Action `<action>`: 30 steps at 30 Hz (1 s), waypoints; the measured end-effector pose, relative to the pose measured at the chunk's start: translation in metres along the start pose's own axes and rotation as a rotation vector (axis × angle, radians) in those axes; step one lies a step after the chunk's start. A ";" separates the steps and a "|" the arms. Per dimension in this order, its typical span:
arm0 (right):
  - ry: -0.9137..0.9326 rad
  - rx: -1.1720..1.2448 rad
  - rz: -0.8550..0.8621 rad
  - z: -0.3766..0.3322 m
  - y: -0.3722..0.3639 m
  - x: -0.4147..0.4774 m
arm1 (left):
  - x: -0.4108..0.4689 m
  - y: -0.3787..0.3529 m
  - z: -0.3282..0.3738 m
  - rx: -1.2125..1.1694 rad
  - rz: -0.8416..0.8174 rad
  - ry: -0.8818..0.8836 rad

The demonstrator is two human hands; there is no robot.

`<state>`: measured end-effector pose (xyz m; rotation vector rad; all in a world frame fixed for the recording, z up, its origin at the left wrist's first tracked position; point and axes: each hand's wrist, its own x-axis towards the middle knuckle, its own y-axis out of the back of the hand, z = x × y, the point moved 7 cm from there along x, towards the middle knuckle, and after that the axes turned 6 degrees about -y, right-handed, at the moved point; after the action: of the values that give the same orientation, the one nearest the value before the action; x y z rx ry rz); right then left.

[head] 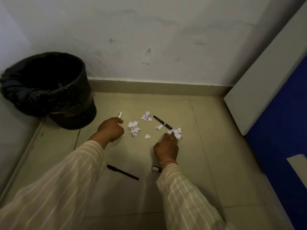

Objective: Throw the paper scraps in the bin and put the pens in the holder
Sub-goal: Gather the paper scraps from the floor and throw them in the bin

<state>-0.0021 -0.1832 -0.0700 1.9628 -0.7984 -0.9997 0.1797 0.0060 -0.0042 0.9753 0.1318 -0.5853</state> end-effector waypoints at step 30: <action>0.016 0.290 0.049 -0.054 -0.017 0.034 | 0.019 -0.082 0.032 0.184 0.011 -0.011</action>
<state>0.0639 -0.1820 -0.0757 2.1803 -1.0246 -0.8768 0.1477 -0.0620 -0.0536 1.1503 0.0638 -0.6001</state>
